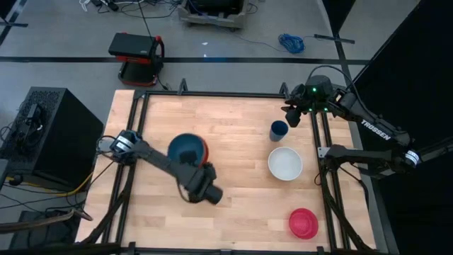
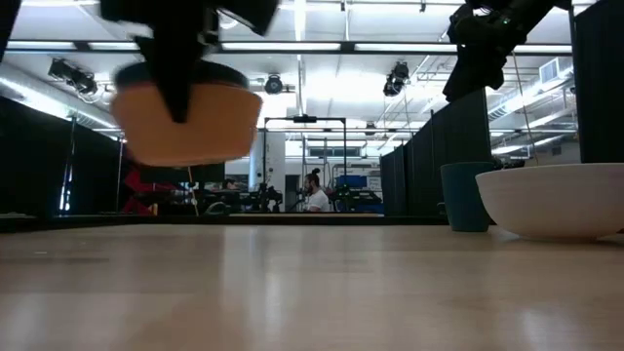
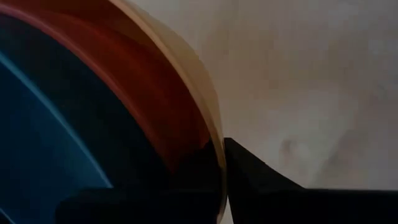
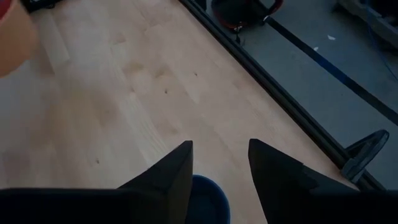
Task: Nest bowls inside each other
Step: Move the stacked bowls bottom left to the center of the table
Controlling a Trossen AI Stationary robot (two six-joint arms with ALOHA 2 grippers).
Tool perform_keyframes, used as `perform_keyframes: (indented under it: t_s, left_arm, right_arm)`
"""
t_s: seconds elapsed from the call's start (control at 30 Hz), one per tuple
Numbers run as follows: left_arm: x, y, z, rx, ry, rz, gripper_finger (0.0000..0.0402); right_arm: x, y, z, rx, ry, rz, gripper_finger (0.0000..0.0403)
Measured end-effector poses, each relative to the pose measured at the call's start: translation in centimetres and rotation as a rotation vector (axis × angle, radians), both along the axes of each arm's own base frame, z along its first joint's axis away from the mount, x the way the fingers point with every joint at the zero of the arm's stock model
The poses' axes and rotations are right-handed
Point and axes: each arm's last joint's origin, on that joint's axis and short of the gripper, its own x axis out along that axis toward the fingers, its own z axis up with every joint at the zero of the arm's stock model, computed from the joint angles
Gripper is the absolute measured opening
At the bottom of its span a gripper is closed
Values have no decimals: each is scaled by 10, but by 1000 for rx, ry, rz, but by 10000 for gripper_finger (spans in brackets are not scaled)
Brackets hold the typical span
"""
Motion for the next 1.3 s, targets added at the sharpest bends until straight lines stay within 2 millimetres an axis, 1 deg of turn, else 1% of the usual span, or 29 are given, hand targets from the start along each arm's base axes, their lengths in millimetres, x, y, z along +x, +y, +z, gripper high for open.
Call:
perform_keyframes:
  t_s: [0.17, 0.27, 0.4, 0.5, 1.03, 1.3]
  left_arm:
    - [21, 27, 0, -19, -46, -104, 0]
    - [34, 37, -1, -40, -102, -175, 0]
    - [43, 45, 0, -60, -133, -258, 0]
    - [48, 46, -2, -84, -133, -333, 0]
    - [68, 40, -45, -109, 2, -559, 0]
    - [69, 40, -47, -106, 5, -576, 0]
  right_arm:
    - [0, 0, 0, -3, 2, 4, 133]
    - [0, 0, 0, -3, 2, 4, 138]
    - [0, 0, 0, -4, 2, 4, 147]
    - [0, 0, 0, -3, 3, 4, 152]
    - [0, 0, -1, 1, 7, 3, 136]
    - [0, 0, -1, 2, 7, 1, 148]
